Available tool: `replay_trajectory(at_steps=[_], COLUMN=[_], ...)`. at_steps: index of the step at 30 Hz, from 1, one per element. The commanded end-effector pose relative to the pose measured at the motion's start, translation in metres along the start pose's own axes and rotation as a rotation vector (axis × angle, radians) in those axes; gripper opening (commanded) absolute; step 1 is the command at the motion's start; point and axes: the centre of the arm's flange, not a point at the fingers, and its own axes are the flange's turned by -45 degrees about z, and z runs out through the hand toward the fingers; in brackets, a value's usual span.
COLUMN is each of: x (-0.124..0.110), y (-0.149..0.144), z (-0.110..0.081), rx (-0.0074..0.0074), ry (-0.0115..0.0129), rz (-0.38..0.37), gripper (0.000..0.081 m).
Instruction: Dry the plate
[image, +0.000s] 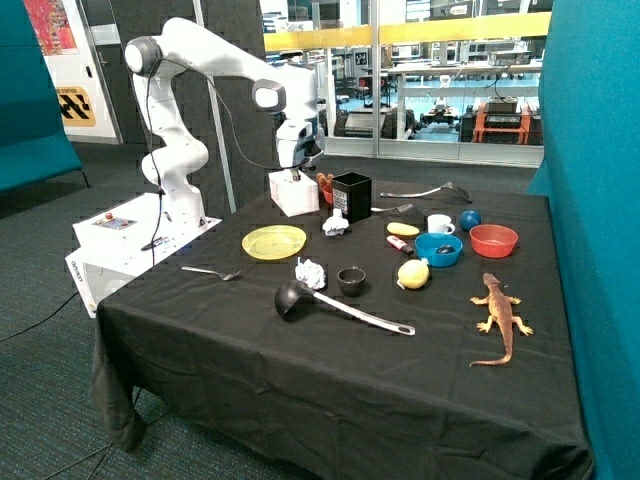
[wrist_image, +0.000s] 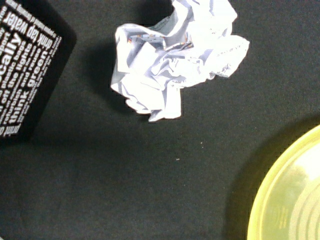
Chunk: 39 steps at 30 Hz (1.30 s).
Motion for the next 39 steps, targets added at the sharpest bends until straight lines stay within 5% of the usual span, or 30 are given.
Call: replay_trajectory(at_steps=[1, 3, 4, 5, 6, 8, 16, 26, 39], x=[-0.003, -0.005, -0.006, -0.006, -0.006, -0.005, -0.016, -0.041, -0.076], y=[-0.001, -0.012, -0.015, -0.017, -0.019, -0.022, -0.019, -0.022, -0.069], z=[-0.001, -0.004, -0.004, -0.005, -0.005, -0.005, 0.005, 0.017, 0.013], rx=[0.0019, 0.0019, 0.0020, 0.0020, 0.0020, 0.0020, 0.0019, 0.0020, 0.0020], ry=[0.0026, 0.0026, 0.0026, 0.0026, 0.0026, 0.0026, 0.0026, 0.0026, 0.0025], rz=[-0.056, -0.013, -0.004, 0.003, 0.009, 0.012, -0.020, 0.031, 0.051], gripper=[0.0808, 0.0808, 0.0485, 0.0266, 0.0157, 0.0077, 0.0059, 0.0082, 0.0119])
